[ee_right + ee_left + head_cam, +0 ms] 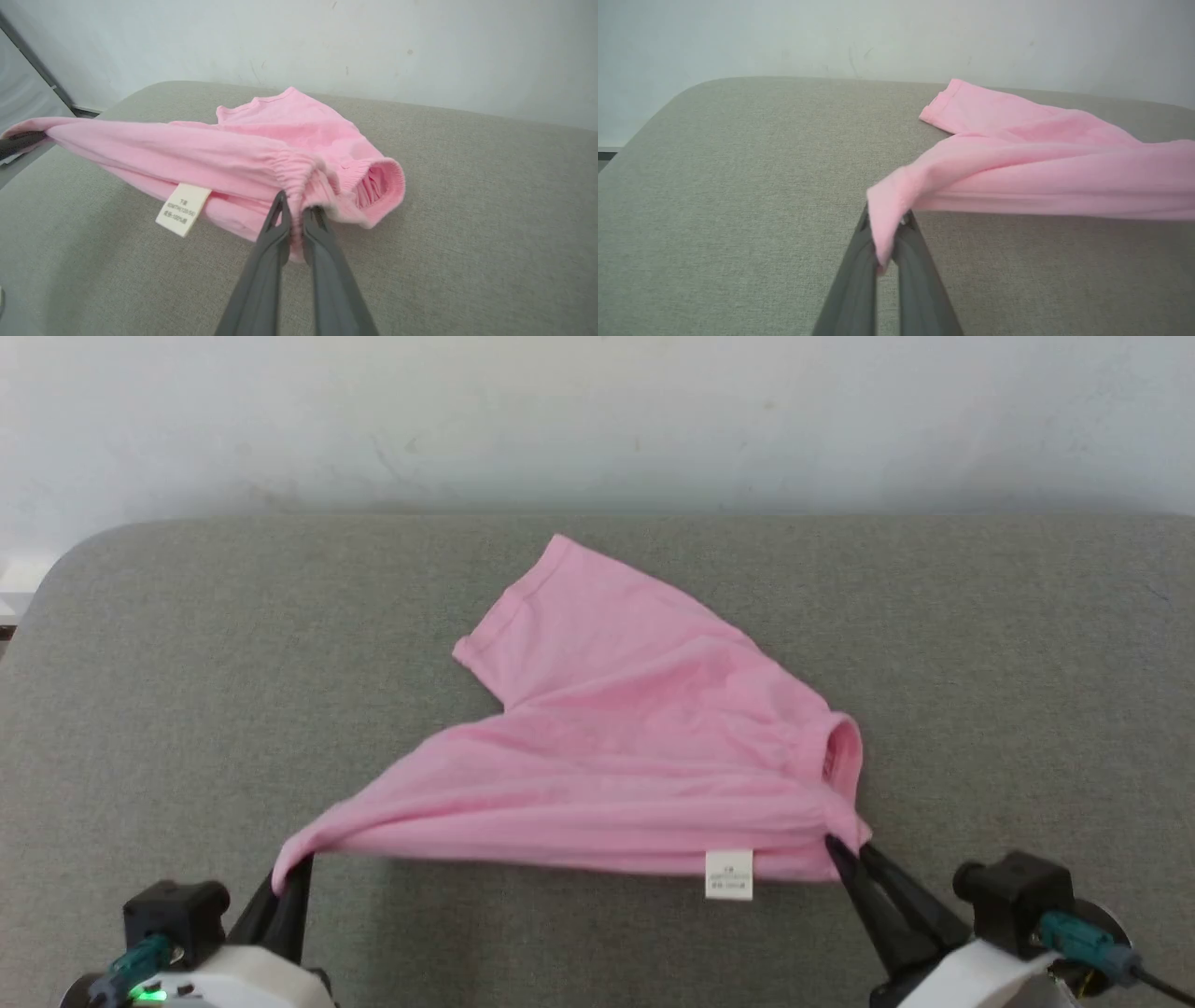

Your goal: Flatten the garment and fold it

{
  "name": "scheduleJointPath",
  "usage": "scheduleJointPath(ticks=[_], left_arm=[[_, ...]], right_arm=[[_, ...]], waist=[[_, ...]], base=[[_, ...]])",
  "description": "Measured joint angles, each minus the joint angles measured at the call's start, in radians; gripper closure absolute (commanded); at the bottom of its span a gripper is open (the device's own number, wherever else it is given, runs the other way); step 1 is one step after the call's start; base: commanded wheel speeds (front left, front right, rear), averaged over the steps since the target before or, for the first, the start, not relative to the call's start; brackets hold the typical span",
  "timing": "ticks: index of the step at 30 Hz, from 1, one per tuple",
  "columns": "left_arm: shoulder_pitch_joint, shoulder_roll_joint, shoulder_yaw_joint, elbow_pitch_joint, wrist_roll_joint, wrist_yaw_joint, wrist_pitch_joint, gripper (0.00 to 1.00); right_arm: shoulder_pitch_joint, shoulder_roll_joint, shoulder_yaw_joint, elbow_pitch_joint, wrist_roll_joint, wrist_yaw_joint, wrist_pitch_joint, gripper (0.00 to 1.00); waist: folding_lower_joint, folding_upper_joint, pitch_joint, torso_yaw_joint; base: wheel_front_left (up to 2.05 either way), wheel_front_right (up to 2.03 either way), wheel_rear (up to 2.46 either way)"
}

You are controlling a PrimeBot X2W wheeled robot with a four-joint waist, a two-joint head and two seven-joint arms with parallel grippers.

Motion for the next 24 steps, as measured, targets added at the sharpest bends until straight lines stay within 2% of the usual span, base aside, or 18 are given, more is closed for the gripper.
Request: scheduleJointPath(ticks=[4,7,9,17,24], left_arm=[[0.059,0.009,0.019,-0.118,-0.016,0.030,0.079,1.00],[0.043,0.024,0.019,-0.140,-0.047,0.025,0.131,1.00],[-0.007,0.033,0.015,-0.122,-0.074,0.003,0.163,1.00],[-0.343,0.078,0.005,0.081,-0.151,-0.072,0.255,1.00],[-0.666,0.104,-0.069,0.309,-0.169,-0.120,0.373,1.00]], right_arm=[[0.055,0.026,-0.006,-0.075,0.000,0.000,0.063,1.00],[0.057,0.037,-0.014,-0.082,0.002,0.000,0.100,1.00],[0.046,0.041,-0.013,-0.074,0.013,0.000,0.121,1.00],[-0.174,0.008,0.023,0.051,0.028,0.000,0.157,1.00],[-0.352,0.036,0.024,0.192,0.068,0.000,0.140,1.00]], waist=[[0.0001,0.0000,0.003,-0.003],[0.0003,0.0000,0.017,-0.002],[0.0003,0.0000,0.031,-0.003],[0.0005,0.0000,0.119,-0.028],[0.0007,0.0000,0.202,-0.077]], base=[[0.00,0.00,0.00],[0.00,0.00,0.00],[0.00,0.00,0.00],[0.00,0.00,0.00],[0.00,0.00,0.00]])
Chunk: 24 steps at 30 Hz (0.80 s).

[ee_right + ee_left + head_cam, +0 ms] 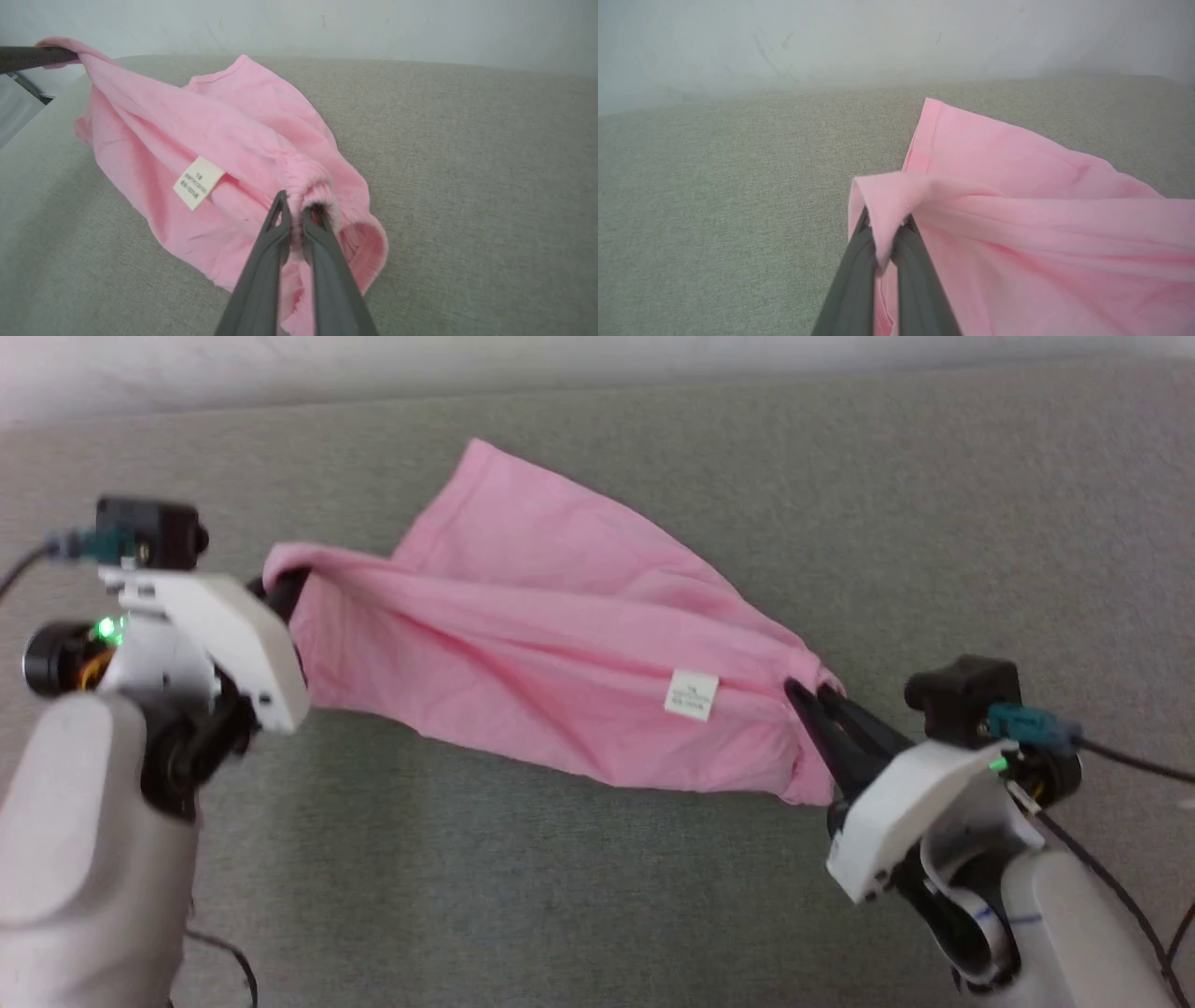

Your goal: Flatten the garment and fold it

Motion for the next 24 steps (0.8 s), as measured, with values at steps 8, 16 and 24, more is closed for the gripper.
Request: scheduleJointPath(ticks=[8,16,24], left_arm=[[-0.313,0.024,-0.072,0.257,-0.002,-0.026,0.069,1.00],[-0.454,0.016,-0.146,0.462,-0.004,-0.035,0.072,1.00],[-0.484,-0.009,-0.184,0.560,-0.054,-0.035,-0.038,0.00]], right_arm=[[-0.162,0.032,0.021,0.125,0.047,0.000,-0.067,1.00],[-0.252,0.039,0.085,0.217,0.082,0.000,-0.119,0.96],[-0.271,0.011,0.153,0.251,0.098,0.000,-0.223,0.00]], waist=[[-0.0001,0.0000,0.087,-0.078],[-0.0001,0.0000,0.163,-0.160],[-0.0003,0.0000,0.187,-0.190]], base=[[0.00,0.00,0.00],[0.00,0.00,0.00],[0.00,0.00,0.00]])
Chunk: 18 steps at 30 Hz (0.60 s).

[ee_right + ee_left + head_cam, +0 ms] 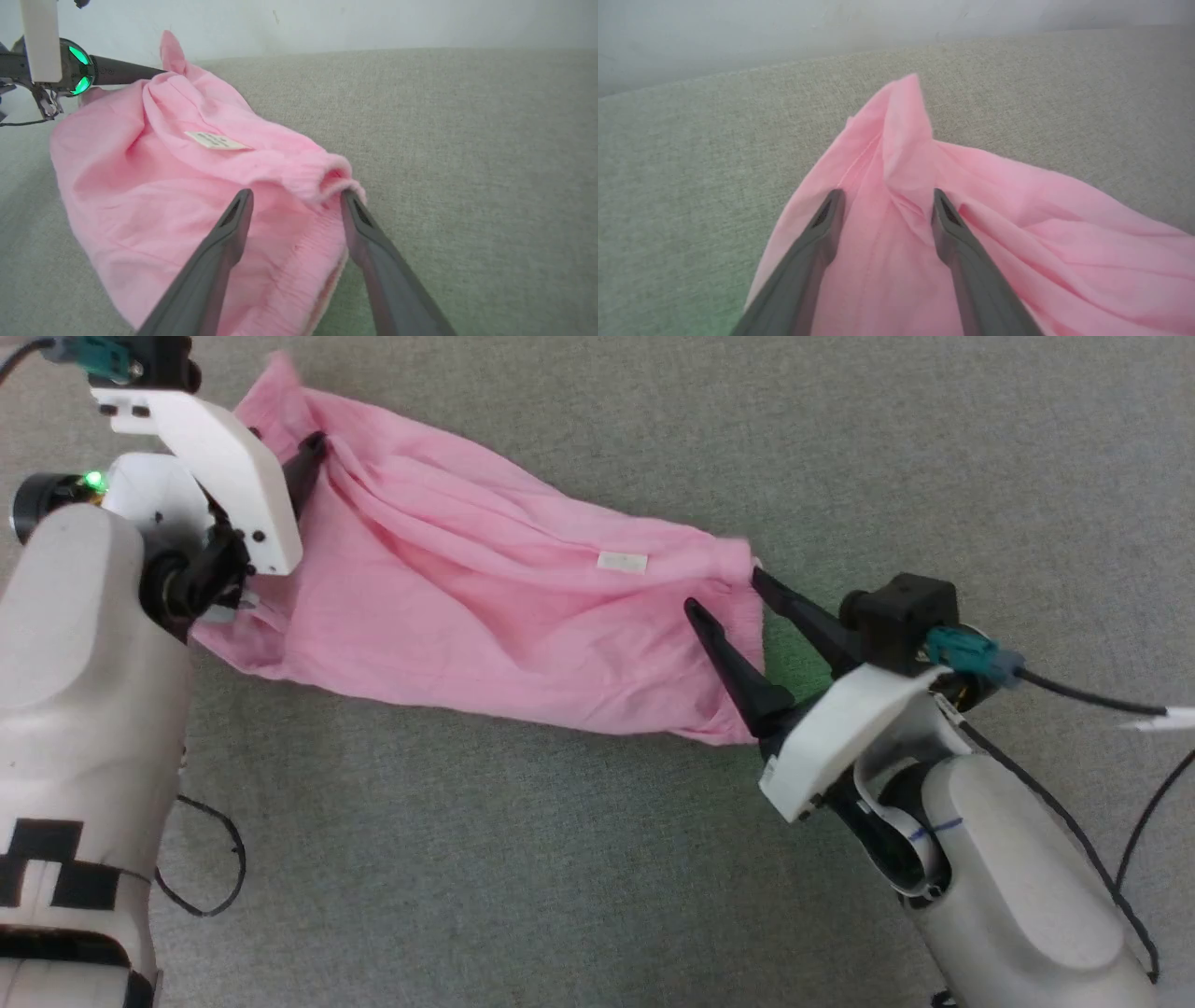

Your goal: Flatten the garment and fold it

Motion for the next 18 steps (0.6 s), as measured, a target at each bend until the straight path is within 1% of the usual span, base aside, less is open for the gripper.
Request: scheduleJointPath(ticks=[4,7,10,13,18], left_arm=[[0.025,-0.005,-0.012,0.006,-0.030,0.000,-0.083,0.00],[0.063,-0.001,-0.019,0.001,-0.051,0.000,-0.125,0.00],[0.096,0.011,-0.034,-0.014,-0.060,0.000,-0.138,0.00],[0.120,0.031,-0.054,-0.038,-0.076,0.000,-0.120,0.00],[0.133,0.066,-0.103,-0.067,-0.113,0.000,-0.007,0.00]], right_arm=[[0.039,-0.027,-0.004,-0.041,-0.030,0.000,-0.087,0.00],[0.102,-0.029,-0.051,-0.088,-0.063,0.000,-0.133,0.00],[0.166,-0.021,-0.105,-0.146,-0.109,0.000,-0.148,0.00],[0.225,-0.002,-0.149,-0.216,-0.150,0.000,-0.137,0.00],[0.287,0.019,-0.178,-0.306,-0.185,0.000,-0.087,0.00]], waist=[[0.0000,0.0000,-0.021,0.011],[0.0000,0.0000,-0.048,0.027],[-0.0001,0.0000,-0.082,0.048],[-0.0002,0.0000,-0.119,0.069],[-0.0003,0.0000,-0.167,0.096]], base=[[0.00,0.00,0.00],[0.00,0.00,0.00],[0.00,0.00,0.00],[0.00,0.00,0.00],[0.00,0.00,0.00]])
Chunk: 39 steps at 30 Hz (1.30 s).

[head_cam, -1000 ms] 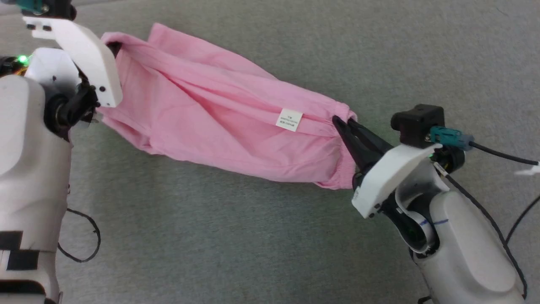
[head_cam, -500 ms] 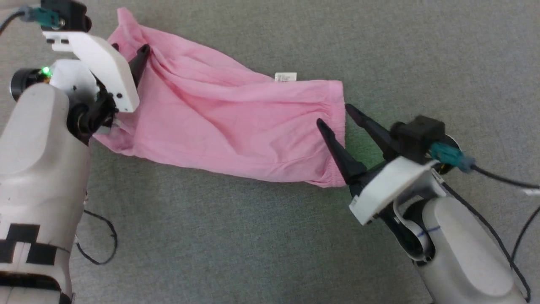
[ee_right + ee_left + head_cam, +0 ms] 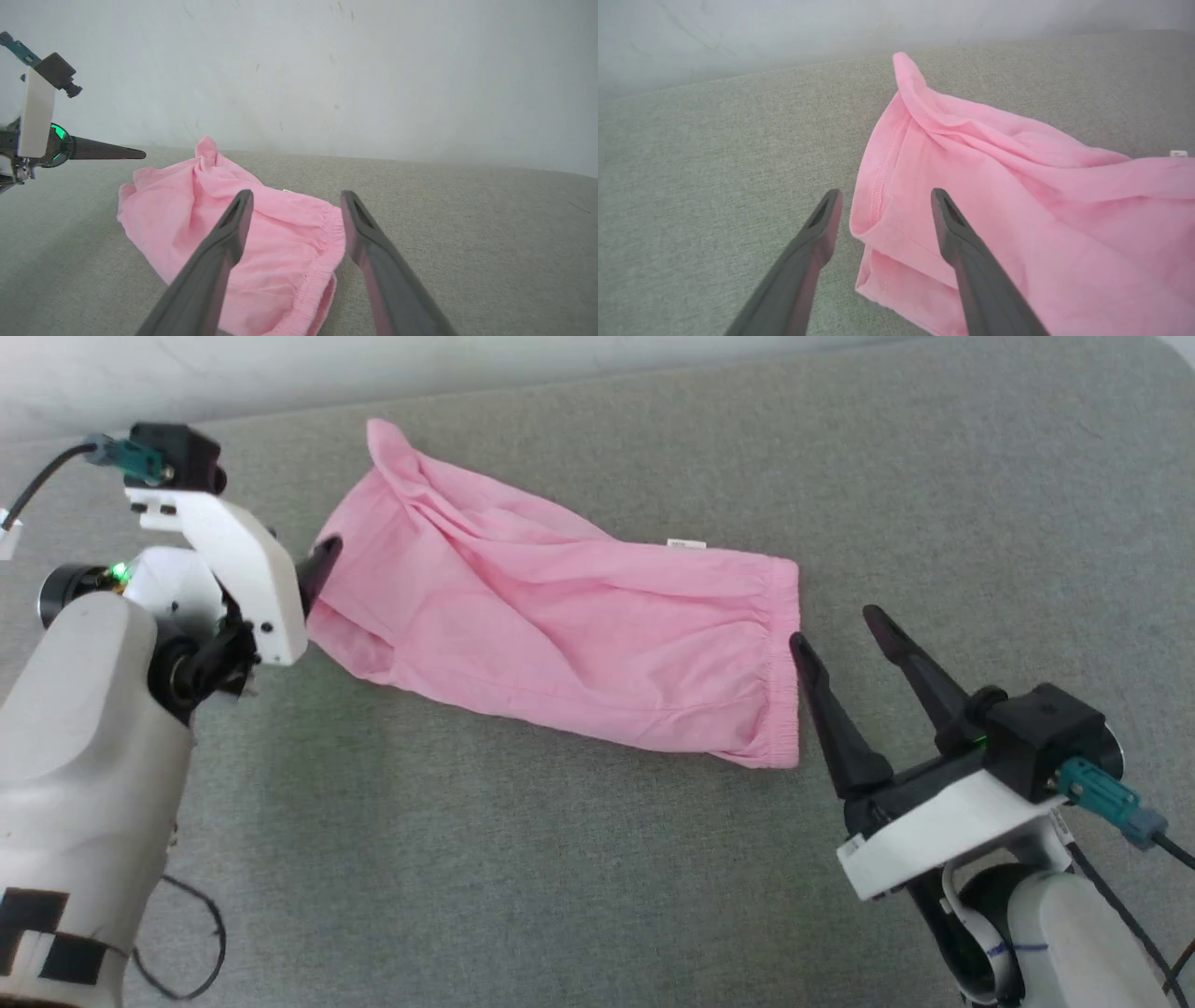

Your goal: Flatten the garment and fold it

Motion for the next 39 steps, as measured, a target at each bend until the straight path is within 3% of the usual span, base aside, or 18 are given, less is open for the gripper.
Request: scheduleJointPath(ticks=[10,11,12,14,19,30,39], left_arm=[[0.023,0.026,-0.065,0.043,-0.035,0.000,0.128,0.00],[0.027,0.025,-0.071,0.047,-0.042,0.000,0.132,0.15],[0.027,0.030,-0.077,0.048,-0.044,0.000,0.137,0.51],[0.028,0.036,-0.089,0.047,-0.054,0.000,0.148,1.00],[0.034,0.030,-0.112,0.038,-0.100,0.000,0.165,1.00],[0.114,-0.026,-0.086,0.038,-0.109,0.002,-0.115,1.00],[0.153,-0.048,-0.090,-0.033,-0.101,0.012,-0.191,1.00]], right_arm=[[0.023,0.018,-0.001,-0.040,0.001,0.000,0.037,0.00],[0.027,0.019,-0.004,-0.037,0.001,0.000,0.039,0.00],[0.029,0.020,-0.006,-0.035,0.001,0.000,0.039,0.00],[0.033,0.021,-0.010,-0.028,0.002,0.000,0.047,0.00],[0.035,0.018,-0.026,0.000,0.012,0.000,0.107,0.00],[-0.057,-0.014,0.000,0.151,0.144,0.000,0.421,0.00],[-0.198,-0.044,0.048,0.385,0.187,0.000,0.580,0.00]], waist=[[0.0002,0.0000,0.012,-0.031],[0.0003,0.0000,0.017,-0.036],[0.0002,-0.0001,0.020,-0.042],[0.0000,0.0000,0.024,-0.051],[0.0001,0.0000,0.020,-0.057],[0.0004,0.0000,-0.005,-0.010],[0.0003,0.0000,-0.010,0.056]], base=[[0.00,0.00,0.00],[0.00,0.00,0.00],[0.00,0.00,0.00],[0.00,0.00,0.00],[0.00,0.00,0.00],[0.00,0.00,0.00],[0.00,0.00,0.00]])
